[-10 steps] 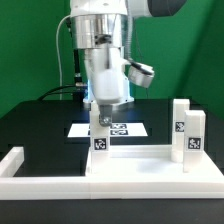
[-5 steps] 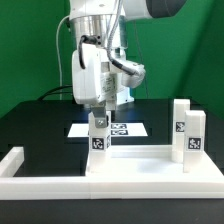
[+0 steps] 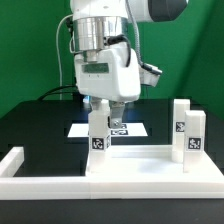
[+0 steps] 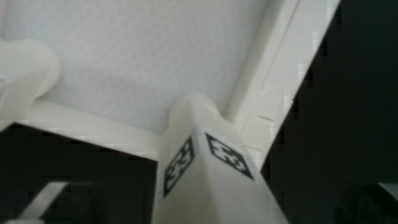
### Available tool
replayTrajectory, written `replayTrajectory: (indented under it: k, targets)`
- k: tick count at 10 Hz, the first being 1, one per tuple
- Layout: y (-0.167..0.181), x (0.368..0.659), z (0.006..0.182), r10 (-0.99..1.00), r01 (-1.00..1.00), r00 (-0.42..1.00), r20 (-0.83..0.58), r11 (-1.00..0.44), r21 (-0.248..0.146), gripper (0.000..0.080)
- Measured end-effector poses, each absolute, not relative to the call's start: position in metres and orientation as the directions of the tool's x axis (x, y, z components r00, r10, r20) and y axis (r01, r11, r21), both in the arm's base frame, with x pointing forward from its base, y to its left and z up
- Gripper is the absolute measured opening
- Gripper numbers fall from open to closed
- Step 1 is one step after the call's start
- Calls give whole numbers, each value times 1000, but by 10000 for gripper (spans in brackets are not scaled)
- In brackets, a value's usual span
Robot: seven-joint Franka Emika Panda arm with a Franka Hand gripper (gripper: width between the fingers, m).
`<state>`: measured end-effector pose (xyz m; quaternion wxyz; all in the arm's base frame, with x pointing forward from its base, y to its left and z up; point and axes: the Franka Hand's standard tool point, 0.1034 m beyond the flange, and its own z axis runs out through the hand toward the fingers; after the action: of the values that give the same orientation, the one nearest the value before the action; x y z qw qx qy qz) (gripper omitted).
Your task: Assemble desk
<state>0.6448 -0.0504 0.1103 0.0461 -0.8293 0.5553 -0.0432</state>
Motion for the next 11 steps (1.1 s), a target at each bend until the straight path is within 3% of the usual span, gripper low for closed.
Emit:
replayTrajectory:
  k: [1,2,3,5,7,8,9,10,11]
  targets:
    - [-51,645,110,-894,-887,446,32,-446,-119,648]
    - [-55,648,113,-736,-733,672,87,-677,-65,649]
    - [-55,653,117,-588,-588,803,97,-808,-36,649]
    - [-60,660,121,-395,-395,914,87,-918,-18,649]
    - [-61,660,120,-387,-387,916,105,-922,-17,622]
    - [-61,660,120,-417,-417,903,104,-909,-21,468]
    - [-61,660,120,-447,-447,889,103,-894,-25,468]
    - [-63,660,120,-500,-499,860,101,-866,-30,330]
    - [-63,660,120,-548,-547,831,100,-836,-35,292]
